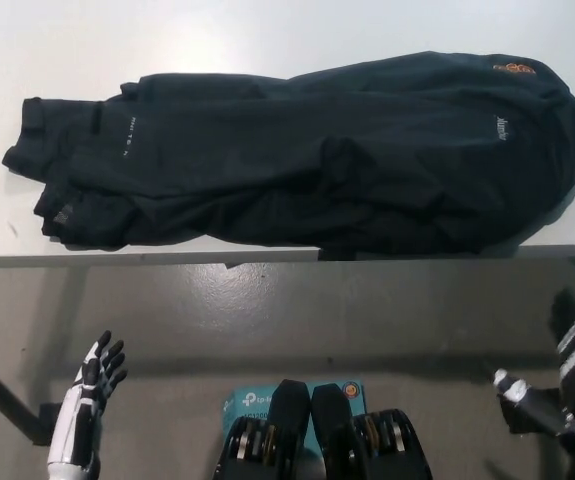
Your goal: The robot grabs the right edges of the black jacket on the table, and folds it in half
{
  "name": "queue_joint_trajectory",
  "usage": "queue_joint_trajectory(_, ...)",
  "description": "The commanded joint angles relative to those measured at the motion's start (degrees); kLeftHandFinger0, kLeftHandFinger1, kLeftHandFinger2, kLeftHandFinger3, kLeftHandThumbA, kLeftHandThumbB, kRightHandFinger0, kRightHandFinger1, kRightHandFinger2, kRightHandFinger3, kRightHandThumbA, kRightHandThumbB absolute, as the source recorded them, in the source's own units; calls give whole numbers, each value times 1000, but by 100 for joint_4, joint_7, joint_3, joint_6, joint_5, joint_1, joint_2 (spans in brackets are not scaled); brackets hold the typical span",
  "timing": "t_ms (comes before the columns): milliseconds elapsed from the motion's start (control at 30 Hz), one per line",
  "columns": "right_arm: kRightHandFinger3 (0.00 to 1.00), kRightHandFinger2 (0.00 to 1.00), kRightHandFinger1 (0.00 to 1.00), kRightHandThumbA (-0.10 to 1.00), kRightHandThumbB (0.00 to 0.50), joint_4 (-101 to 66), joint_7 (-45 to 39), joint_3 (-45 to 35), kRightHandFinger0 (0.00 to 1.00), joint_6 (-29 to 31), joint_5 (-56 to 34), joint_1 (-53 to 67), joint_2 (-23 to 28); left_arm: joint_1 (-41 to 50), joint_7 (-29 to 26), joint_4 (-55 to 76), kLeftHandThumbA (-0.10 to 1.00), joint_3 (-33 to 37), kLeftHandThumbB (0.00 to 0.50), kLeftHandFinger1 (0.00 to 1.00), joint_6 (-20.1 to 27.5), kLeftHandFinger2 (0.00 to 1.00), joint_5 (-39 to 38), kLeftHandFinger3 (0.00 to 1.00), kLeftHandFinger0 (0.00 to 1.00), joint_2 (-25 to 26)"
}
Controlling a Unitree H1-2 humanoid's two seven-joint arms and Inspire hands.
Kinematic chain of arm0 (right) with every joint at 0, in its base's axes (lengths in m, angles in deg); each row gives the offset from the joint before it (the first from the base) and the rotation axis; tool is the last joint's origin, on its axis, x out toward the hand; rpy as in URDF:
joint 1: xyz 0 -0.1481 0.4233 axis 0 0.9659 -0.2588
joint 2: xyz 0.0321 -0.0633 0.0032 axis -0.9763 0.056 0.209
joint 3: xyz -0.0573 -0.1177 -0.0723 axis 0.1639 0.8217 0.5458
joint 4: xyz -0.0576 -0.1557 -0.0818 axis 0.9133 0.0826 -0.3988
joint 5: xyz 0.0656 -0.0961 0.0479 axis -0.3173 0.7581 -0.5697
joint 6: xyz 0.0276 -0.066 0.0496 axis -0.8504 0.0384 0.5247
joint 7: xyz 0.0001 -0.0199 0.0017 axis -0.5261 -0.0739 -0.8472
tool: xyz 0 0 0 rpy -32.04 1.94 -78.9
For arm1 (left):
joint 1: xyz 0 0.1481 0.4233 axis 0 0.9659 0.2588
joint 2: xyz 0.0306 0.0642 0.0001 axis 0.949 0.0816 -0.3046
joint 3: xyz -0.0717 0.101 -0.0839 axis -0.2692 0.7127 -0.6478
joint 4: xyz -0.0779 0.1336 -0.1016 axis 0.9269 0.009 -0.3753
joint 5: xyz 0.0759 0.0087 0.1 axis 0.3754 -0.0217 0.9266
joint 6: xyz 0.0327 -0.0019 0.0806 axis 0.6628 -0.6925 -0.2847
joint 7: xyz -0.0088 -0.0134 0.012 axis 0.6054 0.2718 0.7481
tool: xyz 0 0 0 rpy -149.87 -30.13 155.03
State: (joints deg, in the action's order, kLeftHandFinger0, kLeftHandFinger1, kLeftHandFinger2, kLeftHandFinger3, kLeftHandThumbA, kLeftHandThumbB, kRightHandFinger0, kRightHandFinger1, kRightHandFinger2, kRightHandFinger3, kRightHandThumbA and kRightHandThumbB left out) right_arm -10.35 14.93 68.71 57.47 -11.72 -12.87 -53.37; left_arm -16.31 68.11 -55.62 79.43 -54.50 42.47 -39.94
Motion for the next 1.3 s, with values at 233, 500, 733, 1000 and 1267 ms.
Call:
queue_joint_trajectory(233, 1000, 1000, 1000, 1000, 305, -2587, 185, -600, 1000, -1665, -1299, -814, 607, -5, 128, 309, 1000, 63, 153, 1000, 121, 1000, 11, 1000, 1000, 169)
queue_joint_trajectory(500, 1000, 1000, 1000, 1000, 248, -2563, 196, -1021, 1000, -2496, -2030, -1466, 1089, -119, 158, 239, 1000, 27, 152, 1000, 80, 1000, -88, 1000, 1000, 149)
queue_joint_trajectory(733, 1000, 1000, 1000, 1000, 207, -1575, 20, -1371, 1000, -2907, -2760, -2069, 1256, -93, 187, 236, 1000, 2, 145, 1000, 73, 1000, -122, 1000, 1000, 163)
queue_joint_trajectory(1000, 1000, 1000, 1000, 1000, 151, 392, -359, -1618, 1000, -2963, -3181, -2996, 1405, -126, 198, 174, 1000, -5, 159, 1000, 52, 1000, -107, 1000, 1000, 174)
queue_joint_trajectory(1267, 1000, 1000, 1000, 1000, 189, 2088, -721, -1725, 1000, -2784, -3330, -3688, 1344, -100, 176, 162, 1000, -10, 164, 1000, 85, 1000, -112, 1000, 1000, 154)
